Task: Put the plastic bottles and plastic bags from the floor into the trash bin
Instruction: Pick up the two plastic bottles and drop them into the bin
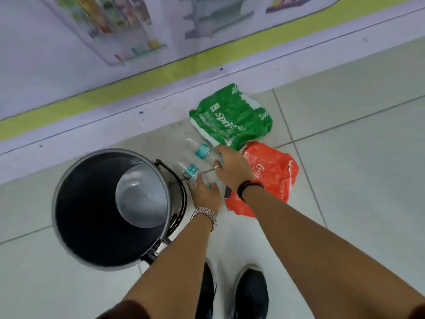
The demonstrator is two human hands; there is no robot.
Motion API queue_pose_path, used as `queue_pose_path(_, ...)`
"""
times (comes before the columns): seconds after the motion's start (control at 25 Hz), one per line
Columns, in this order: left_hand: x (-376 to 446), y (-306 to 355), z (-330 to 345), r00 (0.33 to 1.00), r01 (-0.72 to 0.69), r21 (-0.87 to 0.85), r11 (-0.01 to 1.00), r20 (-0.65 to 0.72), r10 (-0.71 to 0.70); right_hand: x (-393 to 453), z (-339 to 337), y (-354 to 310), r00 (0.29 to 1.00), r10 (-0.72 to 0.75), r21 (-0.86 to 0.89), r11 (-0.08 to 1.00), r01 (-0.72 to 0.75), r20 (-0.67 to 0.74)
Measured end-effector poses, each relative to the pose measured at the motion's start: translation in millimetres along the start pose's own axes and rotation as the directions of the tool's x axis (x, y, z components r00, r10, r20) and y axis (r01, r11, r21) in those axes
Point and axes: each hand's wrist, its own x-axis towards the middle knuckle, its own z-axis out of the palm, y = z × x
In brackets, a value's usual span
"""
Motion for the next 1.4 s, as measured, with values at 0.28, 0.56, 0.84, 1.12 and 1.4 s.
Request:
queue_pose_path(0.28,42,-12,12,0.995,0.053,-0.067,0.996,-0.076,-0.058,48,68,23,1.000,-0.021,-0.117,0.993,0.023,0.014)
queue_pose_path(0.56,19,-19,2,0.995,0.036,-0.125,0.991,-0.089,-0.047,26,44,25,0.996,0.086,0.041,0.996,-0.085,-0.033)
queue_pose_path(0.84,-82,50,-29,0.997,-0.071,-0.105,0.992,-0.040,0.067,-47,-71,0,0.969,0.215,0.105,0.974,-0.202,-0.126)
queue_pose_path(1.12,-145,76,-114,0.982,-0.168,-0.175,0.970,-0.116,0.150,-103,-142,-70,0.952,0.269,0.193,0.951,-0.240,-0.144)
queue_pose_path(1.4,-127,0,-239,0.978,-0.019,-0.246,0.969,-0.204,-0.032,-110,-64,-177,0.971,0.184,0.286,0.933,-0.221,0.151)
